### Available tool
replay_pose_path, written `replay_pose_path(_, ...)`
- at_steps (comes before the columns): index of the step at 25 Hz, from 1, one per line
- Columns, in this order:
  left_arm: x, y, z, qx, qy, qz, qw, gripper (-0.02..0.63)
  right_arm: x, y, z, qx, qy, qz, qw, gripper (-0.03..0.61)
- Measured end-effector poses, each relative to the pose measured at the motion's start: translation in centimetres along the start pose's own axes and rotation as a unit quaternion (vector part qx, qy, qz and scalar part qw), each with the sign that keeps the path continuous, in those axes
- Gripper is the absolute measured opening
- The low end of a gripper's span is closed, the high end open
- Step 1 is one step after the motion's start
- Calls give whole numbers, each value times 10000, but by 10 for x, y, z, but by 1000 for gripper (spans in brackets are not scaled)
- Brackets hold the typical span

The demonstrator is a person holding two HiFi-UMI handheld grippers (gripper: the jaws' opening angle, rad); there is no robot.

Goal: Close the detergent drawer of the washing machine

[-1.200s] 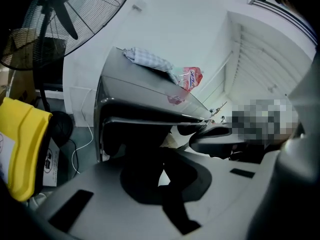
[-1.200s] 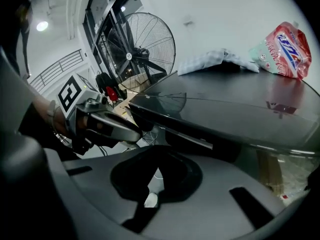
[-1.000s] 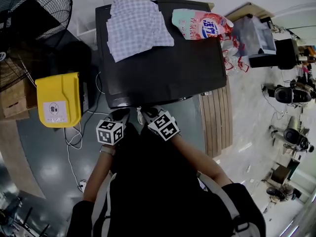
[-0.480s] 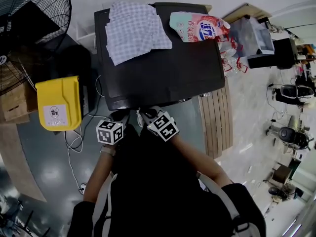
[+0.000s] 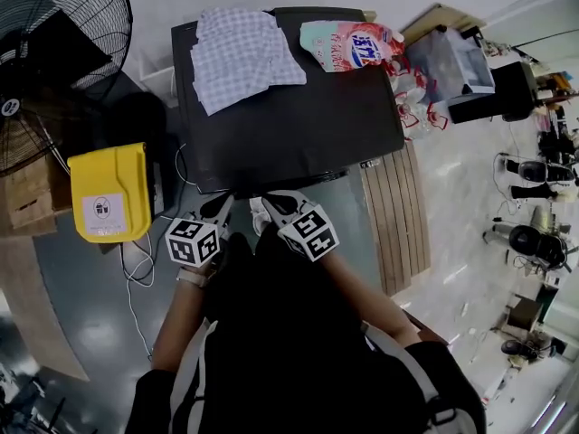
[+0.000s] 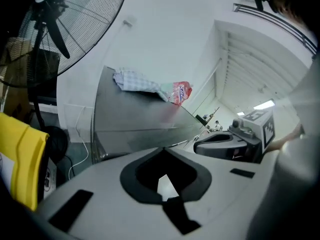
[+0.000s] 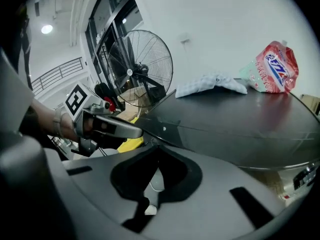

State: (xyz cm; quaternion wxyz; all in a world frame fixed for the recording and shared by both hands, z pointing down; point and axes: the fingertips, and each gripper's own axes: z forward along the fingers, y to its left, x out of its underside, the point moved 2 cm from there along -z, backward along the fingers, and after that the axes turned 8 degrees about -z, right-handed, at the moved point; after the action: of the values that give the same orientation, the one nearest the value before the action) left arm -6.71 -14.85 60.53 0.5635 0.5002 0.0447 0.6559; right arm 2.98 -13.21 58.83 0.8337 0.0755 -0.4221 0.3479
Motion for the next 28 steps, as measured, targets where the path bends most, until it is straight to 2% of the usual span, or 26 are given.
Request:
replay_pose_path(6, -36, -29, -34, 120, -525, 433, 9976, 11, -34, 12, -41, 197, -493, -48, 9986, 15)
replay_pose_path(9, -48, -46, -53, 120, -706, 733, 9947, 11, -49, 19, -65, 289, -738, -117, 9968, 17)
replay_pose_path(15, -67, -77, -91, 162, -1100, 1083, 9879, 11, -85, 32, -114, 523, -1292, -316, 9897, 17)
replay_pose_path(20, -81, -104, -116, 217, -1382, 1425, 9798, 12, -113, 41, -151, 693, -1677, -579, 9817, 17)
replay_pose_path(28, -102, -145, -150, 279, -1778, 2073, 9616, 12, -144, 60, -196, 866, -2057, -873, 9708, 17)
